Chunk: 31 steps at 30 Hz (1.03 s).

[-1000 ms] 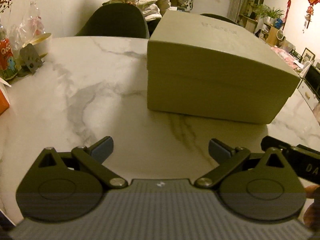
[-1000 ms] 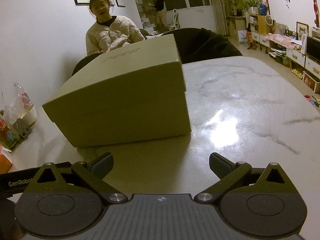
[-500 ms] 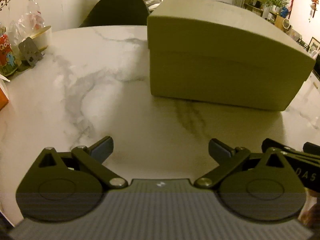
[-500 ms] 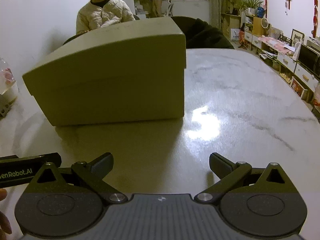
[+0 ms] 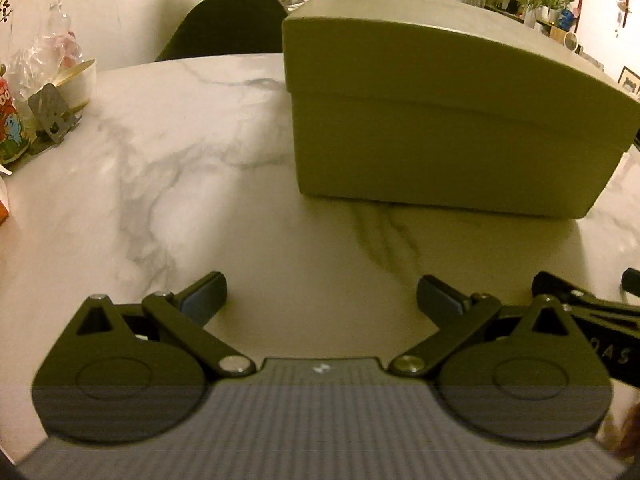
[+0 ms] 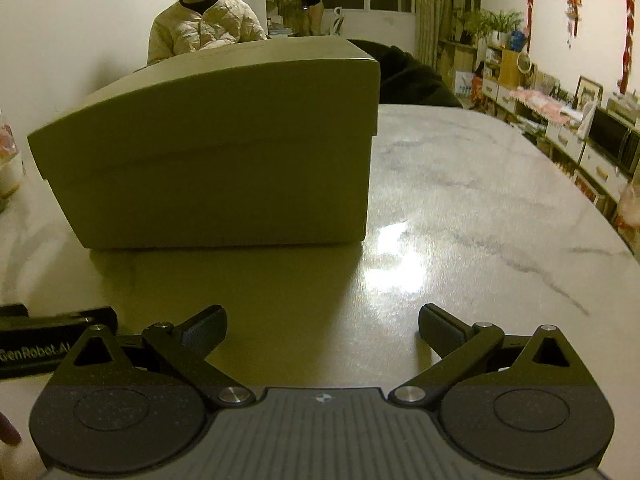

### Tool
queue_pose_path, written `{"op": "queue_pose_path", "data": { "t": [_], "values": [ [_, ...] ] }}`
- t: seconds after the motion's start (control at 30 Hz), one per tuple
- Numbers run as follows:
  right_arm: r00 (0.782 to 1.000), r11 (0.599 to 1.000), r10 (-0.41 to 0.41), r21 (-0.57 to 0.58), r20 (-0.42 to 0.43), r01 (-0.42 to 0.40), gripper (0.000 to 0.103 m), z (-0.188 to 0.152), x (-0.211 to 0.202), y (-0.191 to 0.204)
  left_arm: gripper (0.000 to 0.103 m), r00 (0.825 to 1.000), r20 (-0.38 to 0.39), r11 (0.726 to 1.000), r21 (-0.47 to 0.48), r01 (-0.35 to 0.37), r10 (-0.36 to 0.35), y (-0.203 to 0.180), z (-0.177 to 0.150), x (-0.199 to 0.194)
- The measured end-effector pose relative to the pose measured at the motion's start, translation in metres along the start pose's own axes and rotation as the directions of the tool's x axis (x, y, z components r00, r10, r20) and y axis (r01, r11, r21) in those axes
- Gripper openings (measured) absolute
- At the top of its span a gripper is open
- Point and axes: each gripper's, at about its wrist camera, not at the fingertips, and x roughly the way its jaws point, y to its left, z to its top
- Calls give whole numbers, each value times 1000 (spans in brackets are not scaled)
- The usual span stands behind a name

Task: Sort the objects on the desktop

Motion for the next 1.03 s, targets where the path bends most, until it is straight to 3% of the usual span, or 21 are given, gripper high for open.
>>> {"op": "queue_pose_path", "data": {
  "t": [0.4,1.03],
  "values": [
    [999,1000,-18,-10,30,19,103,-4,9,1,103,994,113,1000,-2,4,-4,-3,-2,9],
    [998,998,-63,23,29,63,103,11,25,-2,103,994,113,1000,-19,1,1,-1,4,11]
  ]
}}
